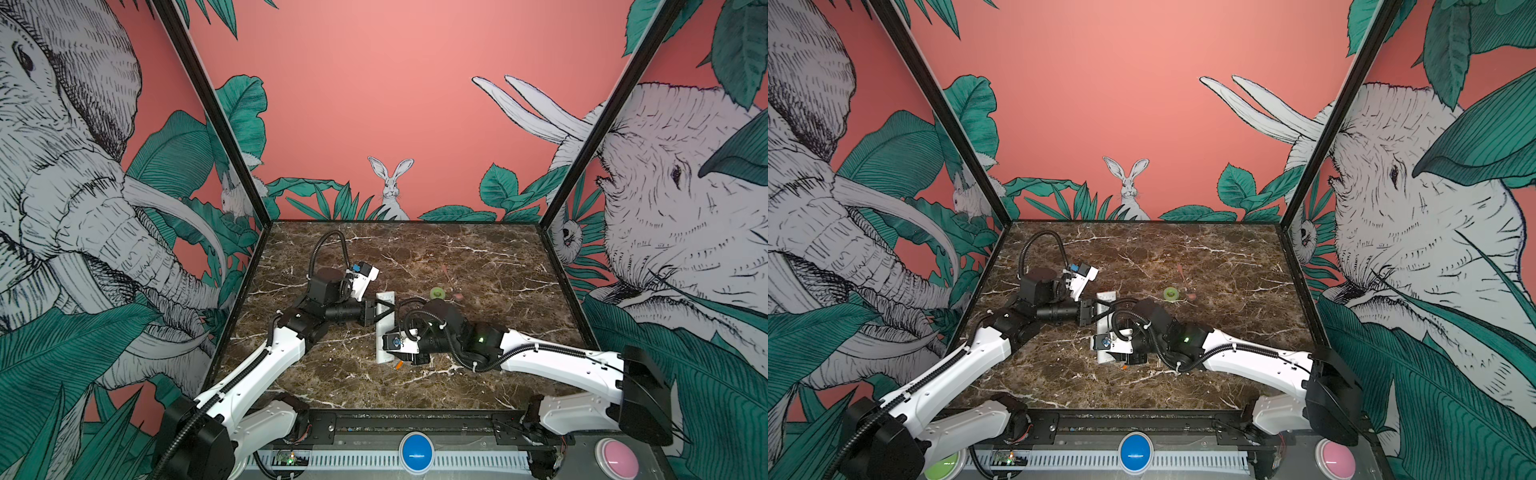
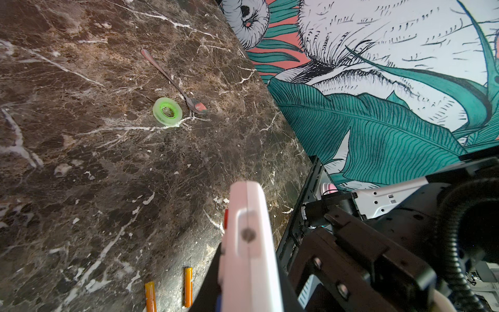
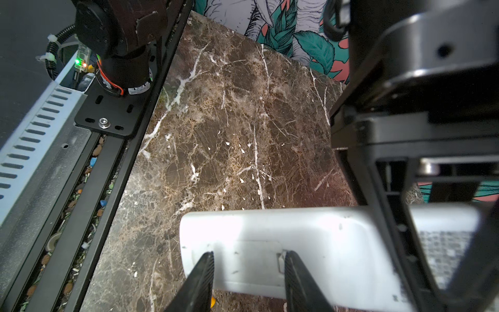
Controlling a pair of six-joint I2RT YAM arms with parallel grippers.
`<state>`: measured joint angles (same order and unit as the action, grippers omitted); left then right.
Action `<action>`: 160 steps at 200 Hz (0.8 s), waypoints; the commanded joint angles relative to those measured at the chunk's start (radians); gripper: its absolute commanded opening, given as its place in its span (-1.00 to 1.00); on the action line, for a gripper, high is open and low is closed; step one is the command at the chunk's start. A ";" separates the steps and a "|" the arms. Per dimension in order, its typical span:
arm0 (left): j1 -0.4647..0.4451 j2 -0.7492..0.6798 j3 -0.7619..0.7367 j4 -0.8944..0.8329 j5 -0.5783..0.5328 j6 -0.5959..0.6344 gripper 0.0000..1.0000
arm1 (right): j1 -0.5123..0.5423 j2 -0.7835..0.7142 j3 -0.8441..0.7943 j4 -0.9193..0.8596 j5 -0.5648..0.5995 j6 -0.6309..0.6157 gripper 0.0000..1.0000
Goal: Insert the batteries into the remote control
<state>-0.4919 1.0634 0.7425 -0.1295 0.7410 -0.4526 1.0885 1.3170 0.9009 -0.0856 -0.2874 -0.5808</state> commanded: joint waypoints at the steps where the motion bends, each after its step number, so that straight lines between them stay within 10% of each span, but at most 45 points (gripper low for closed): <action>1: 0.004 -0.036 0.015 0.051 -0.005 -0.005 -1.00 | 0.021 -0.022 -0.020 -0.043 -0.034 -0.010 -0.18; 128: 0.006 -0.038 0.015 0.044 -0.008 -0.005 -1.00 | 0.022 -0.048 -0.038 -0.016 -0.039 0.002 -0.24; 160: 0.005 -0.038 0.018 0.042 -0.003 -0.006 -1.00 | 0.021 -0.070 -0.053 0.031 0.007 0.007 0.10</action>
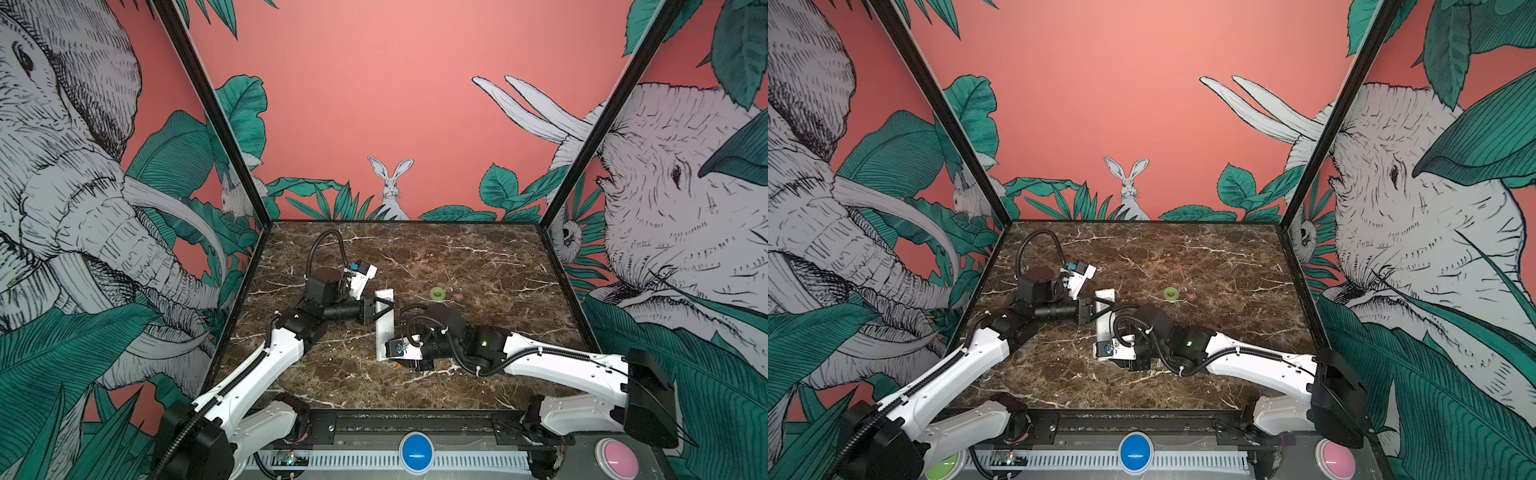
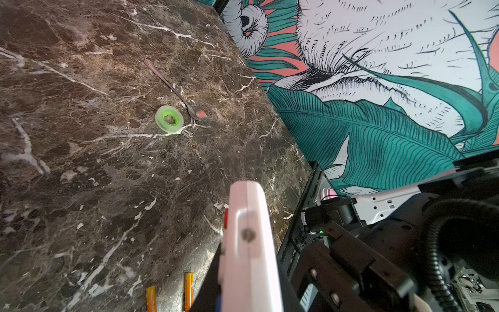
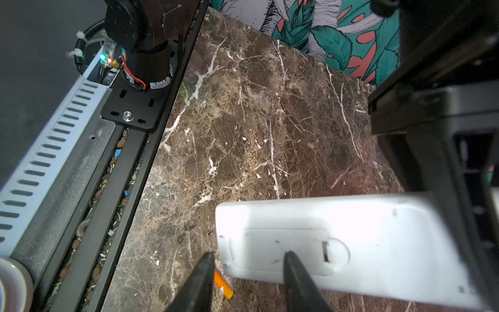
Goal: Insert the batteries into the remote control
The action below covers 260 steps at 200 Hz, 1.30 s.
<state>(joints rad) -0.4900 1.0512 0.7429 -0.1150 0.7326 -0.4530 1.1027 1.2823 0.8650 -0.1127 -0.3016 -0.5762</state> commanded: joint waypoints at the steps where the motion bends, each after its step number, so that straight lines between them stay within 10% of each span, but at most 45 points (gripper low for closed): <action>1: 0.003 -0.026 0.017 0.028 0.004 -0.005 -1.00 | 0.007 -0.036 -0.018 0.059 0.022 0.003 0.11; 260: 0.003 -0.040 -0.010 0.075 0.027 -0.033 -1.00 | 0.007 0.087 0.023 0.134 0.076 0.008 0.50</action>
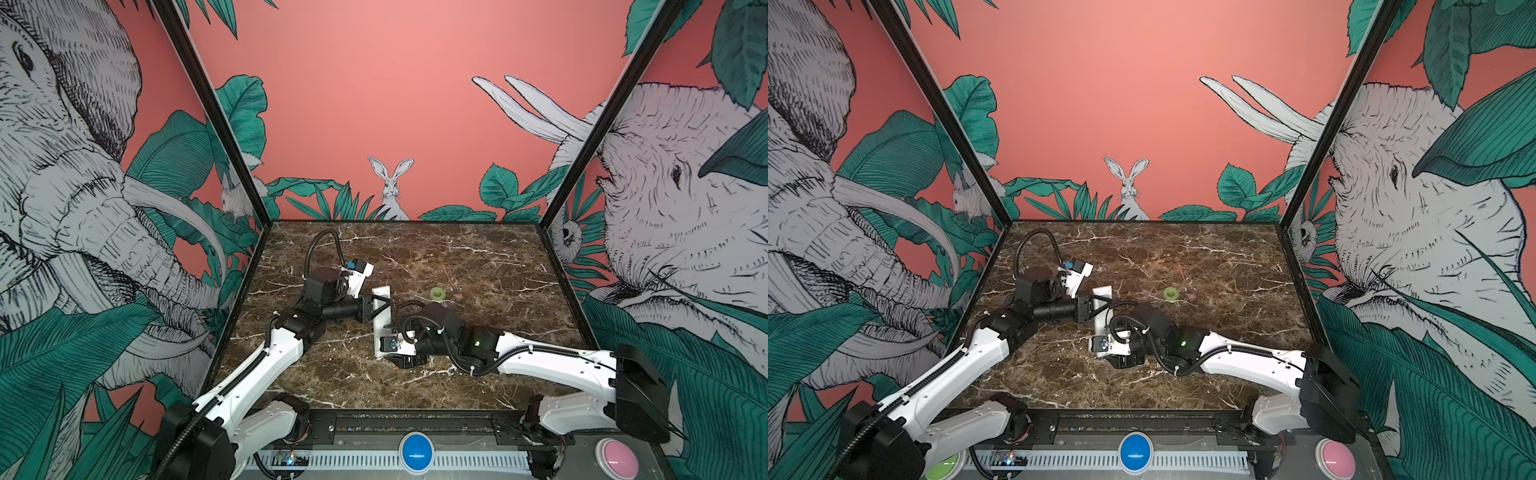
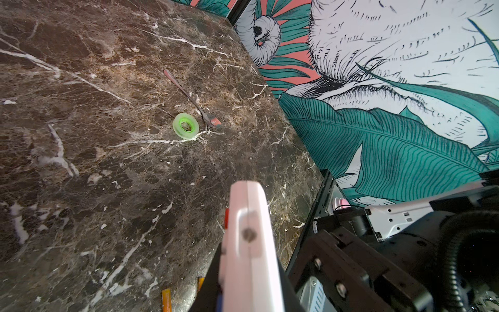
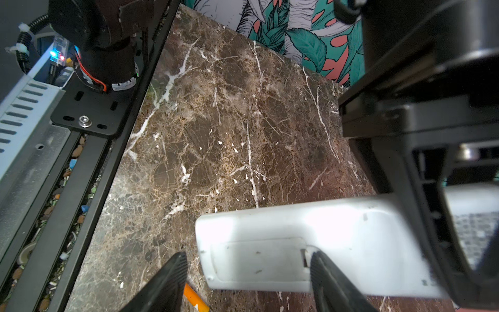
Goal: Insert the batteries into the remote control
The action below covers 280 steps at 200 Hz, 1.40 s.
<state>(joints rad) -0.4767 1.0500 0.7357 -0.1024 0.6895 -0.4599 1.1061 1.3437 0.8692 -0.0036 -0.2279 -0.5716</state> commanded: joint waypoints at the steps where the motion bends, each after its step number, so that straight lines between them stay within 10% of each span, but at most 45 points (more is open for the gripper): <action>1: -0.010 -0.038 -0.003 0.063 0.070 -0.026 -1.00 | 0.003 0.025 0.019 0.025 0.002 0.004 0.51; 280: -0.010 -0.032 -0.006 0.087 0.078 -0.046 -1.00 | 0.047 0.010 -0.021 0.086 0.060 -0.017 0.75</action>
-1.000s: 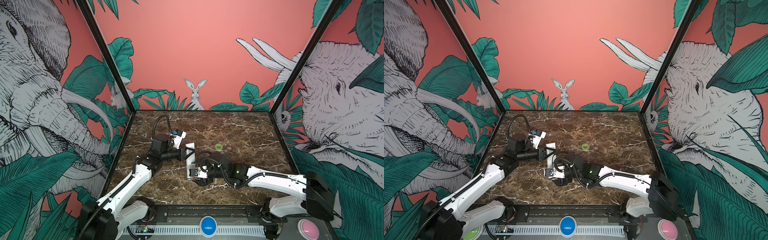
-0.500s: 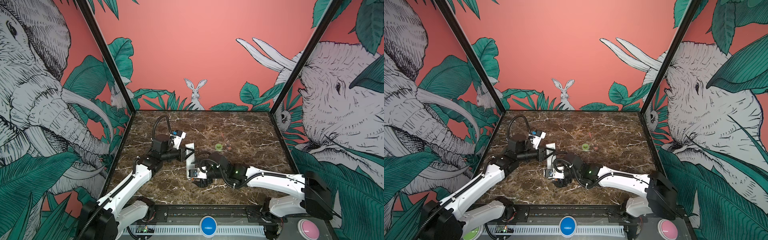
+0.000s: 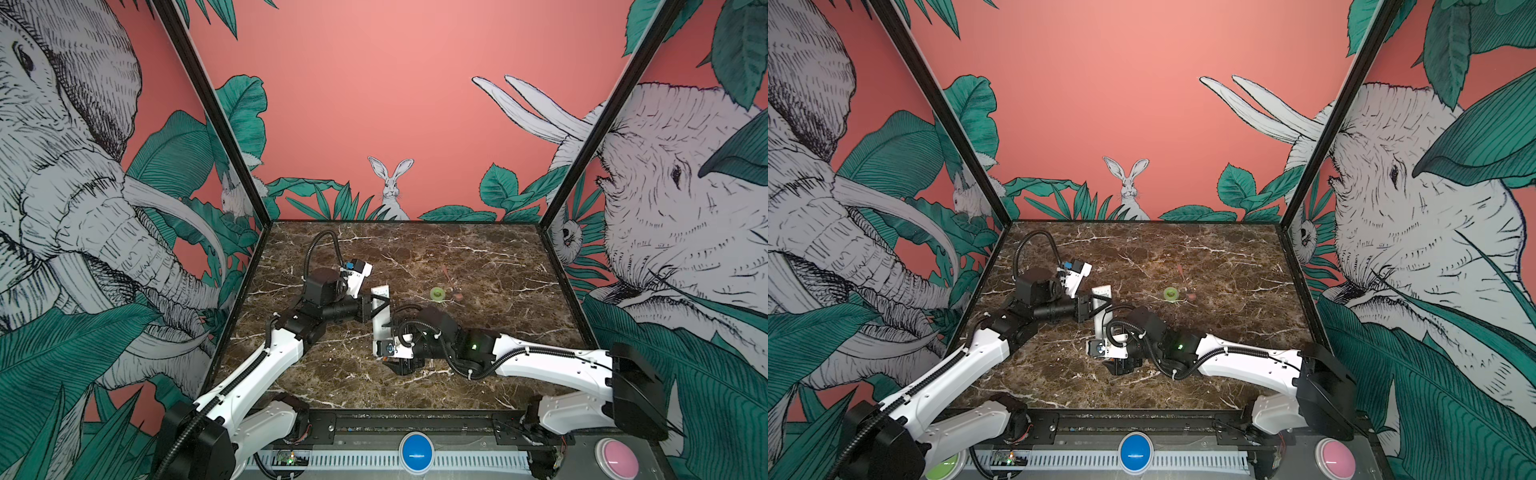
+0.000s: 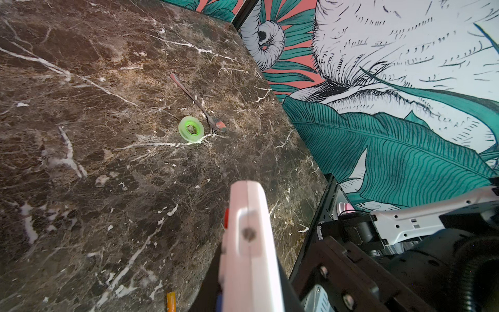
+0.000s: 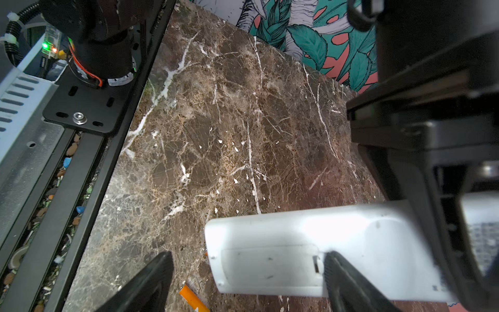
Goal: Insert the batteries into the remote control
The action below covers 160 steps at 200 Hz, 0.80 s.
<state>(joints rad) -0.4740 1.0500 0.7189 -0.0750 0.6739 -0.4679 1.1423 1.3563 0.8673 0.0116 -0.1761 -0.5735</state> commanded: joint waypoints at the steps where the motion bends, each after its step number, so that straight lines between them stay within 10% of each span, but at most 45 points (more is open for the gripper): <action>1: -0.012 -0.032 0.011 0.060 0.094 -0.038 -1.00 | 0.010 -0.002 -0.019 0.071 0.008 -0.016 0.75; 160: -0.011 -0.019 0.031 0.071 0.095 -0.044 -1.00 | 0.011 0.065 0.040 -0.109 -0.089 -0.016 0.55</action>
<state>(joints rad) -0.4740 1.0512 0.7189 -0.0898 0.6750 -0.4702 1.1446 1.3754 0.8898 -0.0193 -0.1802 -0.5812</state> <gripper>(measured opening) 0.198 0.783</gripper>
